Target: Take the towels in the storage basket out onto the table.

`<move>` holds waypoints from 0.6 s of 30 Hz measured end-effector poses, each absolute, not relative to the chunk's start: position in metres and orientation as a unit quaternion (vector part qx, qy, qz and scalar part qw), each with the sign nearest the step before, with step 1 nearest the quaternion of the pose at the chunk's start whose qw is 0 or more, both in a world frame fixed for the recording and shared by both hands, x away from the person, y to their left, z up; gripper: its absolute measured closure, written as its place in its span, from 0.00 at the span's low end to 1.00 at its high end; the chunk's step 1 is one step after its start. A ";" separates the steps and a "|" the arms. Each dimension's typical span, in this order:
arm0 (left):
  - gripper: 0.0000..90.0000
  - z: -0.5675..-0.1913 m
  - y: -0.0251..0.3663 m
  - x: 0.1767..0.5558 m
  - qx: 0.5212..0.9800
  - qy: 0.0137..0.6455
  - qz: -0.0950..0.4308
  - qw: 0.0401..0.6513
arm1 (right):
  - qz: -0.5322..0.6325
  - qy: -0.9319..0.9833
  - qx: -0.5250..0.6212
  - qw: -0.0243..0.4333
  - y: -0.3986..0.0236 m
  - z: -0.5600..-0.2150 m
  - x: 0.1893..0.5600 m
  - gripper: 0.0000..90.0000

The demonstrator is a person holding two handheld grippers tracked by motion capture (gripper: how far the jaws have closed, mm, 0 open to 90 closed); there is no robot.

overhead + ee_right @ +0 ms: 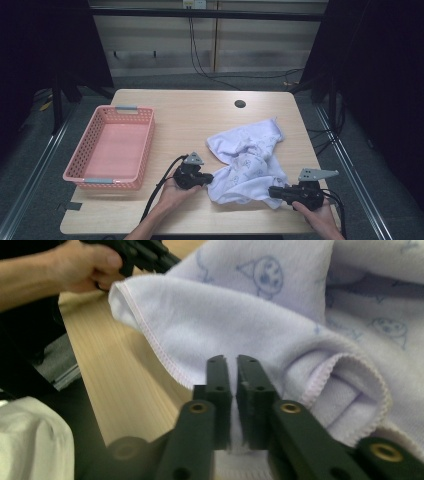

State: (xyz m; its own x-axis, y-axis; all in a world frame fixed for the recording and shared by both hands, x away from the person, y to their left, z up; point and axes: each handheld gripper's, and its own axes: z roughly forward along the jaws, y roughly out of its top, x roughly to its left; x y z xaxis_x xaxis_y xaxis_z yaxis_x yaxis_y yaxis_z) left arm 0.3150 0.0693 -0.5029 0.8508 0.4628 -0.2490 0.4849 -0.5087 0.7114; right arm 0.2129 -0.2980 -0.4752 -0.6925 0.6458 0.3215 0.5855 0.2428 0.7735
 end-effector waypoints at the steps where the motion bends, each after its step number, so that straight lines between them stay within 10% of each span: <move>1: 0.96 -0.502 0.072 0.315 0.866 0.275 -0.012 0.417 | 0.466 0.791 0.395 0.032 -0.299 -0.477 0.212 1.00; 5: 0.96 -0.491 0.088 0.313 0.850 0.294 -0.014 0.437 | 0.476 0.786 0.393 0.031 -0.302 -0.474 0.209 0.96; 10: 0.96 -0.494 0.090 0.312 0.855 0.296 -0.015 0.426 | 0.439 0.815 0.378 0.033 -0.295 -0.481 0.199 0.60; 15: 0.95 -0.490 0.094 0.312 0.847 0.302 -0.015 0.437 | 0.452 0.800 0.393 0.037 -0.294 -0.481 0.212 0.98; 18: 0.96 -0.479 0.107 0.313 0.831 0.312 -0.012 0.460 | 0.457 0.793 0.400 0.047 -0.295 -0.478 0.220 1.00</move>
State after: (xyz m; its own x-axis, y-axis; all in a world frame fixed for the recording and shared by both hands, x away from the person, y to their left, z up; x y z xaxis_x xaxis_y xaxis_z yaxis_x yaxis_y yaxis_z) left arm 0.3128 0.1068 -0.4793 0.8050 0.5079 -0.3066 0.5294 -0.3818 0.7576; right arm 0.2205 -0.2947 -0.4781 -0.6758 0.6773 0.2908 0.5917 0.2632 0.7620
